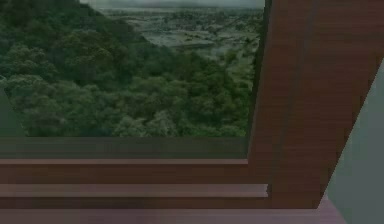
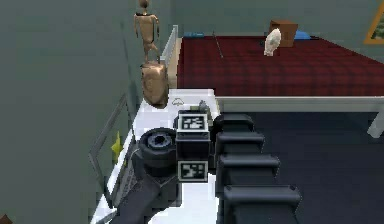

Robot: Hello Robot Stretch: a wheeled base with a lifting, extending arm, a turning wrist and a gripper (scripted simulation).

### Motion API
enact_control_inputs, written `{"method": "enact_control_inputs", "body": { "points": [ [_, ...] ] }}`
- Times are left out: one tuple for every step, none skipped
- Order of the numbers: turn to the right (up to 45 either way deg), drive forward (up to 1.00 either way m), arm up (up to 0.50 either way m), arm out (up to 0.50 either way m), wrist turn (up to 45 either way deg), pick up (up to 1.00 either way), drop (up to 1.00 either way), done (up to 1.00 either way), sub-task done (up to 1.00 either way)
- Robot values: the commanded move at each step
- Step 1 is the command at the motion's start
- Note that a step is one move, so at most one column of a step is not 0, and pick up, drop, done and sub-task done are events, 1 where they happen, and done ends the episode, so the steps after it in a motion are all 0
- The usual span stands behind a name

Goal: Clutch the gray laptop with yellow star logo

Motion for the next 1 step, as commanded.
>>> {"method": "enact_control_inputs", "body": {
  "points": [
    [0.0,0.0,0.0,0.0,45.0,0.0,0.0,0.0,0.0]
  ]
}}
